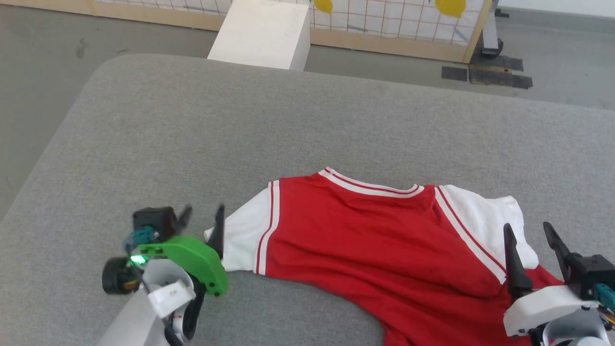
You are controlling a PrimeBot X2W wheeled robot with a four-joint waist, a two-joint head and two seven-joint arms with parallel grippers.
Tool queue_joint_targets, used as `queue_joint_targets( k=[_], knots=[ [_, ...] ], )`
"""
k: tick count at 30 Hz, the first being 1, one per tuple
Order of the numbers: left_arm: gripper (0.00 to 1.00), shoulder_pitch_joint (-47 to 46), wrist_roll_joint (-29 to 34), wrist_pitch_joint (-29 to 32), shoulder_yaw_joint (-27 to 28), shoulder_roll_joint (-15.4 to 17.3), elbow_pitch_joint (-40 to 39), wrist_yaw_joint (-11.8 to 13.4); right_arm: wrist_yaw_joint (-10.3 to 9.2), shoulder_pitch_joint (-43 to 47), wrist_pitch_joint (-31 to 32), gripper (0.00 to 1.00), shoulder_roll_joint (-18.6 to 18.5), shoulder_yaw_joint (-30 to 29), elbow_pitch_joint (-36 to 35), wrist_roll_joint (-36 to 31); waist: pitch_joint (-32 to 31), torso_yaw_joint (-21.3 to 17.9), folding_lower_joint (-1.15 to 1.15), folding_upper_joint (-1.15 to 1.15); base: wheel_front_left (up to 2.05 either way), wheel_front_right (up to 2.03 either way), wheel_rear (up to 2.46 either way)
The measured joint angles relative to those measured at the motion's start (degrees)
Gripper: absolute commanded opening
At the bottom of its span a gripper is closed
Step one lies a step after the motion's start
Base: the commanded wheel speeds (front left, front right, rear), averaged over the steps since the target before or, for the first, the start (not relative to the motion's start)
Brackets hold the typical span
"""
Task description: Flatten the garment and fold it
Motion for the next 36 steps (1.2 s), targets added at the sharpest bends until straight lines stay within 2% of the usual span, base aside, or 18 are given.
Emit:
queue_joint_targets(
  k=[2,4,6,8,12,14,18,25,33,34,35,36],
  knots=[
    [1.0,-0.03,1.07,-5.43,0.91,-0.04,-1.07,0.0,0.0,-0.31,1.66,1.0,-0.56,0.26,-0.7,-0.01,-0.27,0.32,0.0,0.0,0.0,0.0,0.0],
    [1.0,-0.04,3.02,-11.33,1.64,-0.01,-1.62,0.44,0.0,-1.42,5.38,1.0,-2.69,1.3,-0.92,-0.05,-0.38,0.69,0.0,0.0,0.0,0.0,0.0],
    [1.0,-0.04,5.65,-13.46,2.36,-0.01,-2.3,1.01,0.0,-3.15,9.88,1.0,-4.94,1.72,-0.75,0.76,-0.29,1.02,0.0,0.0,0.0,0.0,0.0],
    [1.0,0.03,8.43,-13.9,3.76,-0.22,-4.05,1.13,0.0,-5.21,14.88,1.0,-7.15,2.47,-0.69,3.09,-0.01,1.41,0.0,0.0,0.0,0.0,0.0],
    [1.0,1.25,14.89,-14.15,9.15,-3.14,-12.63,-0.2,0.0,-9.86,28.26,1.0,-12.57,4.49,0.26,7.56,1.09,2.47,0.0,0.0,0.0,0.0,0.0],
    [1.0,3.32,17.6,-14.14,11.47,-4.7,-14.91,-1.26,-0.01,-12.13,34.68,1.0,-15.58,5.5,1.46,9.4,1.86,3.08,0.0,0.0,0.0,0.0,0.0],
    [1.0,5.86,22.01,-14.14,12.74,-7.35,-15.63,-4.32,0.0,-16.39,43.26,1.0,-19.22,7.14,4.58,11.76,3.26,4.65,0.0,0.0,0.0,0.0,0.0],
    [1.0,6.37,23.65,-14.15,15.66,-11.8,-14.68,-8.67,-0.01,-21.66,51.44,1.0,-20.39,5.58,12.14,10.31,5.97,7.74,0.0,0.0,0.0,0.0,0.0],
    [1.0,6.35,25.31,-14.14,18.6,-13.9,-13.71,-11.03,-0.03,-23.92,52.17,1.0,-20.35,6.48,16.27,9.06,8.46,10.59,0.0,0.0,0.0,0.0,0.0],
    [1.0,6.34,25.31,-14.14,18.95,-14.0,-13.62,-11.37,-0.03,-24.14,52.05,0.83,-20.37,6.67,16.45,9.06,8.7,10.79,0.0,0.0,0.0,0.0,0.0],
    [1.0,6.31,25.31,-14.15,19.26,-14.08,-13.55,-11.43,-0.03,-24.38,51.65,0.0,-20.36,6.8,16.74,9.07,8.9,10.95,0.0,0.0,0.0,0.0,0.0],
    [1.0,6.27,25.32,-14.14,19.47,-14.15,-13.44,-11.47,-0.03,-24.44,51.54,0.0,-20.34,7.1,16.97,9.1,9.0,11.04,0.0,0.0,0.0,0.0,0.0]
  ],
)
